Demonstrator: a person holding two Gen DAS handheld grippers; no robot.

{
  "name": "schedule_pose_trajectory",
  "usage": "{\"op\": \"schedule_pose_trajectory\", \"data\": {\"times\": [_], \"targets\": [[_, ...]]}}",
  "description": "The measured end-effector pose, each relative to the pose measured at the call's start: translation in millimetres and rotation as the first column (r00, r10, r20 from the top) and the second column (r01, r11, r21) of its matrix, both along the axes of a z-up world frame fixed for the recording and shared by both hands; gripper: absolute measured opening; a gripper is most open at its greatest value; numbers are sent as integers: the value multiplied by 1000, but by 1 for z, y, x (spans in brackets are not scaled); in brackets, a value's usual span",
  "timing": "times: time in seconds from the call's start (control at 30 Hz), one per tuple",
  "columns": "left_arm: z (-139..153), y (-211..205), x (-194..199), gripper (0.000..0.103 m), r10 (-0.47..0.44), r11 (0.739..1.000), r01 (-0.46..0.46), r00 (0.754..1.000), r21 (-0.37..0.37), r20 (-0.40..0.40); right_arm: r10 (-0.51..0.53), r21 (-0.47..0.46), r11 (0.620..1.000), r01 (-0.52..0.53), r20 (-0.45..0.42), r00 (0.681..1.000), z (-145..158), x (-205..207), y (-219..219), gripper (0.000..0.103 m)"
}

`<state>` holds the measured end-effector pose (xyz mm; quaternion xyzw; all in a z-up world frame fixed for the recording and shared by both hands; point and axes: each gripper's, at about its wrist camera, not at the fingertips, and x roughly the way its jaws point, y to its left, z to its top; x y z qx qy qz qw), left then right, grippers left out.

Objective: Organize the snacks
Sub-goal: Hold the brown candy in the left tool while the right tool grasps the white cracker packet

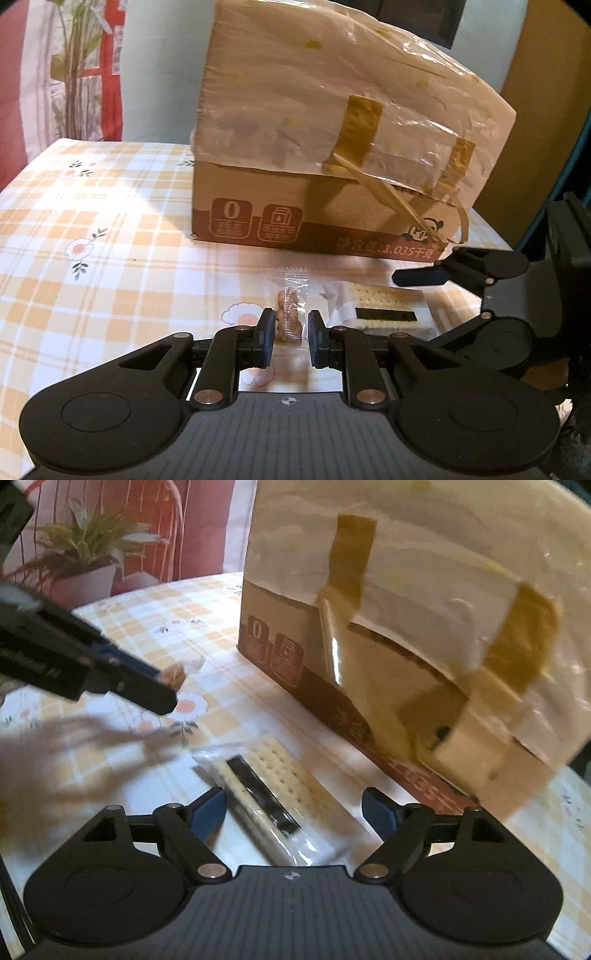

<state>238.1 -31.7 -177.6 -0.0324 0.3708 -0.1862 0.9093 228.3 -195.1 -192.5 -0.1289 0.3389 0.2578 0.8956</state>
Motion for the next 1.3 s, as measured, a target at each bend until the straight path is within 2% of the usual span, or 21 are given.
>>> {"op": "schedule_pose_trajectory", "data": {"times": [0.1,0.2,0.3,0.37,0.63,0.73,0.87,1.0,1.3], "targets": [[-1,-1,-1,20,16,1000,-16,1000,0,-4,-22,66,998,24,-39,999,-4,6,-2,82],[-4,-1,-2,20,20,1000,-20,1000,2,-14,-43,91,995,45,-25,999,-7,2,-5,81],[-7,-2,-1,20,21,1000,-21,999,5,-24,-78,115,990,77,-1,997,-9,-8,-10,76],[-9,-2,0,20,20,1000,-20,999,6,-30,-91,108,990,89,14,996,-8,-11,-8,70],[-12,-1,-1,20,25,1000,-25,999,1,-35,-70,101,993,65,41,997,-9,-13,-7,64],[-12,-2,-2,20,21,1000,-21,999,3,-36,-62,70,996,55,94,994,-9,-22,-3,58],[-14,-4,-1,20,17,1000,-16,999,6,-39,-32,30,999,28,160,987,-10,-33,6,56],[-14,-4,-1,20,14,1000,-13,999,7,-41,-18,17,1000,15,146,989,-12,-29,9,56],[-14,-6,-2,20,8,1000,-8,999,13,-42,-28,93,995,21,67,997,-11,-18,-2,56]]}}
